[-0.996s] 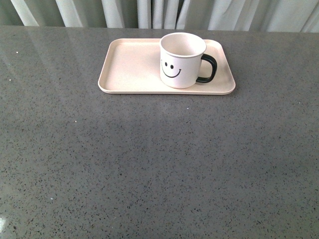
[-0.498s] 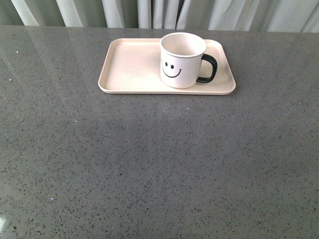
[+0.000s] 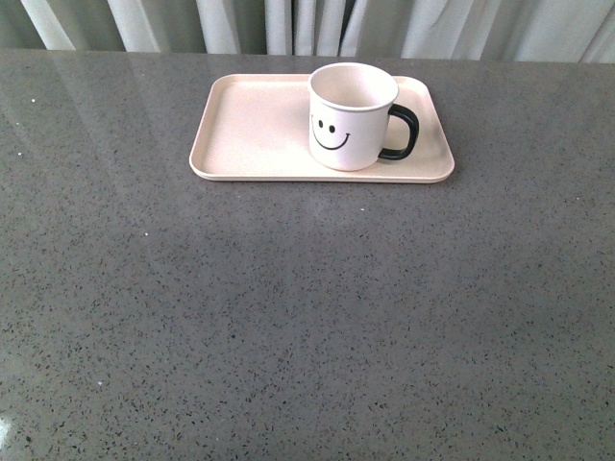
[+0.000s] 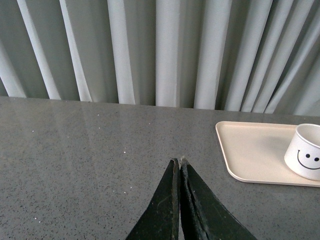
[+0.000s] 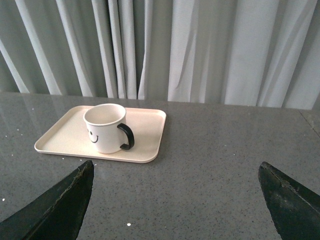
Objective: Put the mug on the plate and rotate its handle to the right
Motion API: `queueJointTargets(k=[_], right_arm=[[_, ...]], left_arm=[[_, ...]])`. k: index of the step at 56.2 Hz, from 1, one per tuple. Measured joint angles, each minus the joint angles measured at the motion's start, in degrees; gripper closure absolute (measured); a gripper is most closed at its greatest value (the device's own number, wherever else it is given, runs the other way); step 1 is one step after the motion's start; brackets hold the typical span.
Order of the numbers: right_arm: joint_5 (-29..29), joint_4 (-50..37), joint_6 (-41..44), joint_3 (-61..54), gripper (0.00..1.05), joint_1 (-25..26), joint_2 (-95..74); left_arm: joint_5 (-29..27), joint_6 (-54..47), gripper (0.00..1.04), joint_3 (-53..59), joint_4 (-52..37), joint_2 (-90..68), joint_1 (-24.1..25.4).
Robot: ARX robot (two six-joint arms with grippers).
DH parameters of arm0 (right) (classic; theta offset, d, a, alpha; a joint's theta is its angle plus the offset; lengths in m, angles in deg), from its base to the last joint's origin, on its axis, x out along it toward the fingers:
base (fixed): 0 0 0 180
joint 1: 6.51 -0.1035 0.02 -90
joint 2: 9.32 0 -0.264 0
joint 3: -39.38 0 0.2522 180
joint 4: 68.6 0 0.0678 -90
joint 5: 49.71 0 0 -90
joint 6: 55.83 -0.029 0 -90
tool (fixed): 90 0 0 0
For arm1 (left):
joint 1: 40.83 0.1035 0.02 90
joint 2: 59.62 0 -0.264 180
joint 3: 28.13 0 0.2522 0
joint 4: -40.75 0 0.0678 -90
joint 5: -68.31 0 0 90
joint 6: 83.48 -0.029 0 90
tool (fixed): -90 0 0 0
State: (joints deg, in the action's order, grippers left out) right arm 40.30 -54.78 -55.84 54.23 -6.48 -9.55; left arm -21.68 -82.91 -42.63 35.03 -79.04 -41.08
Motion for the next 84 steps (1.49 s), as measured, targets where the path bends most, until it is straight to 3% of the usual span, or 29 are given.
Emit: queueJointTargets(k=[31,37,49,56,66,74,77,84], right_arm=[[0.00,0.00,0.00,0.00,0.09,0.00,0.00],[0.02,0.00,0.00,0.00,0.09,0.00,0.00],[0.00,0.00,0.00,0.00,0.09,0.00,0.00],[0.00,0.00,0.00,0.00,0.09,0.00,0.00],[0.02,0.00,0.00,0.00,0.09,0.00,0.00],[0.02,0.00,0.00,0.00,0.09,0.00,0.00],[0.02,0.00,0.00,0.00,0.09,0.00,0.00],[0.00,0.00,0.00,0.00,0.09,0.00,0.00]], left_arm=[[0.00,0.02,1.03,0.00,9.33,9.27,0.00],[0.02,0.00,1.03,-0.02,19.02,17.62,0.02],[-0.04,0.02,1.03,-0.02,19.50,18.47,0.11],[0.00,-0.02,0.83,-0.02,19.52,18.47,0.11],[0.00,-0.02,0.40,-0.02,19.52,18.49,0.11],[0.00,-0.02,0.13,-0.02,19.52,18.51,0.11],[0.00,-0.15,0.08,-0.02,19.52,18.51,0.11],[0.00,-0.15,0.09,-0.02,19.52,18.51,0.11]])
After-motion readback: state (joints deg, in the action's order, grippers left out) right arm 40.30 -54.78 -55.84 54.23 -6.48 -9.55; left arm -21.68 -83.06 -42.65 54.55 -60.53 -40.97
